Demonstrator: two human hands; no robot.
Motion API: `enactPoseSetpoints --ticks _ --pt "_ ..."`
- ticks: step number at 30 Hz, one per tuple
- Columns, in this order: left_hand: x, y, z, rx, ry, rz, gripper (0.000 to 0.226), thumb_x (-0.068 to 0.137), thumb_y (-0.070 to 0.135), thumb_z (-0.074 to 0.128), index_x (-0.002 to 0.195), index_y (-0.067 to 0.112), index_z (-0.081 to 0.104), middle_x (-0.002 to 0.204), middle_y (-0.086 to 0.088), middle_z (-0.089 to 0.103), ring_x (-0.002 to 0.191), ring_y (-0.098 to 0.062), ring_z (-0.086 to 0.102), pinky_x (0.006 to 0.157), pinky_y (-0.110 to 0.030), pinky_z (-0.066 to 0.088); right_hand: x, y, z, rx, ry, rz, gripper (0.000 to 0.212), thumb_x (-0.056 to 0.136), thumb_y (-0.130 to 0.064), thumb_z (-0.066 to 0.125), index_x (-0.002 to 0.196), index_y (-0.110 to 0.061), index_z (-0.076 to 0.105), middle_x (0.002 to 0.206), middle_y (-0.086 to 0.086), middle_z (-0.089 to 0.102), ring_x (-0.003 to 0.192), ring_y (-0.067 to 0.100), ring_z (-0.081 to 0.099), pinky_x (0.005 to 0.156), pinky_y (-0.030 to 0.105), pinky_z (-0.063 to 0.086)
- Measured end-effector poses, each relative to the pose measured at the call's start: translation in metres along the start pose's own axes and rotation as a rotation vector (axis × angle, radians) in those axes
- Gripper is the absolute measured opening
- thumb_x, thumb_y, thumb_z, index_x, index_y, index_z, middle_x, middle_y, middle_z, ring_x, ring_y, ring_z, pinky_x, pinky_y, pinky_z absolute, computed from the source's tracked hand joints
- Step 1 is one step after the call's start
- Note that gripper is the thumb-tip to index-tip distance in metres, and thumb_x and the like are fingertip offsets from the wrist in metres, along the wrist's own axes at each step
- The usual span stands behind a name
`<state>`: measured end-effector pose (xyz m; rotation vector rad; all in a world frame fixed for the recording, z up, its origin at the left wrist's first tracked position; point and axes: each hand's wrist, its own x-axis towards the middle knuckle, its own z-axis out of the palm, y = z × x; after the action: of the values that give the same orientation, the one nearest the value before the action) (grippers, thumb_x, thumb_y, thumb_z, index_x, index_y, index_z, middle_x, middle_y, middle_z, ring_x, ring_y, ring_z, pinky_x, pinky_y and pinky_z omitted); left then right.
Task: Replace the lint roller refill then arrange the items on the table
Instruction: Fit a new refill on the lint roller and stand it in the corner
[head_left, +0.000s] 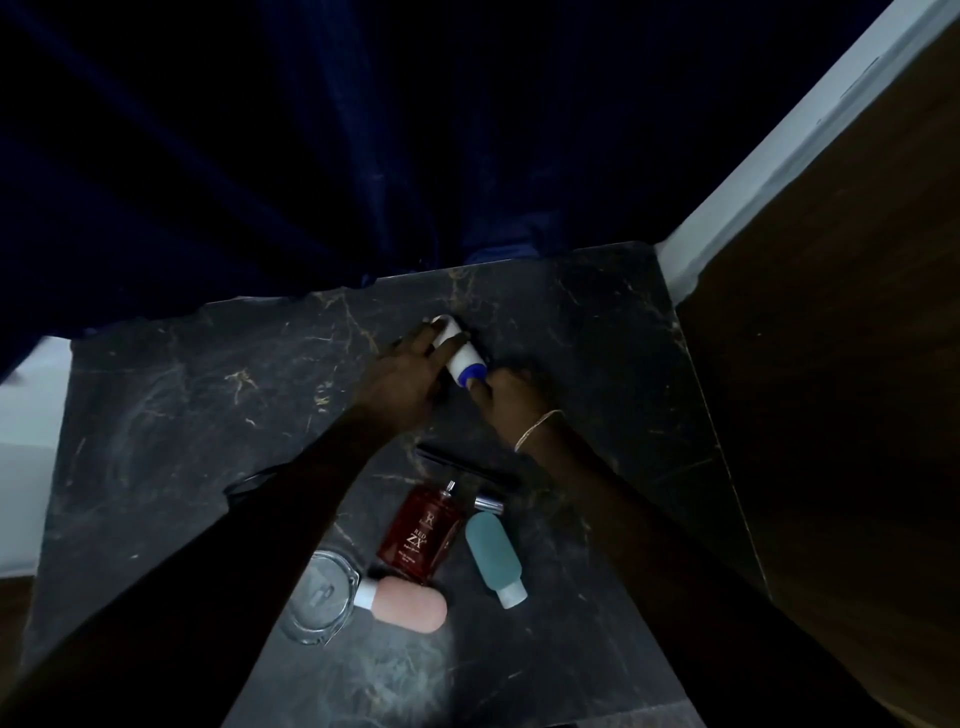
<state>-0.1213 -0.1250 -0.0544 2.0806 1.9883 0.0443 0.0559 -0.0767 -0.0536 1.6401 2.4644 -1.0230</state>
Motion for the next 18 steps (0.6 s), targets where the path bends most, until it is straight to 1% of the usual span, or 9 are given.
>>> enactPoseSetpoints --ticks 2,3,5,7,9,10,13,15,18 --pt "0.008 0.007 -0.003 -0.037 0.069 0.028 0.069 0.092 0.027 0.068 0.155 0.023 0.042 0.162 -0.012 0.041 0.144 -0.034 0.047 0.111 -0.048 0.044 -0.002 0.003 -0.023 0.098 -0.018 0.031 0.04 0.096 -0.033 0.057 0.088 0.004 0.07 0.091 0.026 0.07 0.084 0.037 0.065 0.066 0.035 0.041" --pt "0.013 0.013 -0.005 -0.063 0.091 0.037 0.065 0.093 0.029 0.066 0.153 0.023 0.043 0.159 -0.009 0.045 0.139 -0.033 0.052 0.109 -0.046 0.047 -0.003 0.004 -0.036 0.165 -0.028 0.054 0.038 0.094 -0.032 0.061 0.08 0.002 0.07 0.079 0.022 0.069 0.071 0.031 0.064 0.06 0.029 0.037" --pt "0.026 0.027 -0.012 -0.119 0.128 0.052 0.06 0.095 0.031 0.063 0.152 0.022 0.044 0.154 -0.005 0.05 0.13 -0.03 0.059 0.102 -0.043 0.052 -0.002 0.004 -0.066 0.286 -0.024 0.071 0.034 0.091 -0.029 0.068 0.065 -0.007 0.065 0.053 0.006 0.059 0.045 0.009 0.053 0.049 0.02 0.035" --pt "0.039 0.04 -0.019 -0.212 0.144 0.054 0.056 0.095 0.03 0.064 0.148 0.02 0.048 0.147 -0.006 0.056 0.125 -0.031 0.062 0.099 -0.043 0.054 -0.003 0.003 -0.098 0.392 -0.027 0.069 0.023 0.091 -0.026 0.068 0.073 -0.012 0.066 0.049 -0.001 0.055 0.033 0.002 0.05 0.039 0.012 0.035" --pt "0.051 0.052 -0.022 -0.303 0.141 0.046 0.05 0.095 0.03 0.066 0.141 0.016 0.053 0.138 -0.009 0.061 0.121 -0.032 0.063 0.099 -0.046 0.052 -0.003 0.001 -0.125 0.513 -0.018 0.075 0.011 0.093 -0.026 0.063 0.093 -0.016 0.068 0.058 0.005 0.064 0.035 0.004 0.055 0.035 0.016 0.04" --pt "0.057 0.057 -0.023 -0.346 0.146 0.038 0.048 0.094 0.029 0.068 0.138 0.014 0.055 0.133 -0.011 0.063 0.118 -0.032 0.064 0.098 -0.046 0.052 -0.002 0.001 -0.137 0.553 0.01 0.083 0.013 0.095 -0.027 0.06 0.098 -0.017 0.068 0.061 0.006 0.066 0.038 0.007 0.057 0.036 0.018 0.042" --pt "0.075 0.073 -0.023 -0.493 0.179 -0.002 0.045 0.093 0.027 0.073 0.133 0.01 0.059 0.129 -0.012 0.066 0.116 -0.027 0.063 0.098 -0.032 0.046 0.004 0.005 -0.159 0.68 0.135 0.109 0.025 0.099 -0.026 0.05 0.104 -0.013 0.07 0.064 0.003 0.067 0.044 0.009 0.058 0.042 0.019 0.044" --pt "0.087 0.083 -0.023 -0.552 0.187 -0.034 0.046 0.094 0.027 0.072 0.136 0.014 0.058 0.131 -0.009 0.066 0.114 -0.014 0.059 0.096 -0.025 0.04 0.008 0.011 -0.167 0.797 0.178 0.118 0.031 0.102 -0.023 0.042 0.107 -0.009 0.069 0.07 0.005 0.067 0.052 0.013 0.059 0.045 0.021 0.043" --pt "0.105 0.091 -0.021 -0.601 0.176 -0.064 0.043 0.096 0.027 0.07 0.135 0.016 0.058 0.13 -0.005 0.067 0.106 -0.002 0.052 0.092 -0.025 0.043 0.016 0.02 -0.172 0.835 0.181 0.091 0.027 0.102 -0.017 0.039 0.103 -0.017 0.066 0.08 0.005 0.066 0.064 0.015 0.06 0.055 0.024 0.045"
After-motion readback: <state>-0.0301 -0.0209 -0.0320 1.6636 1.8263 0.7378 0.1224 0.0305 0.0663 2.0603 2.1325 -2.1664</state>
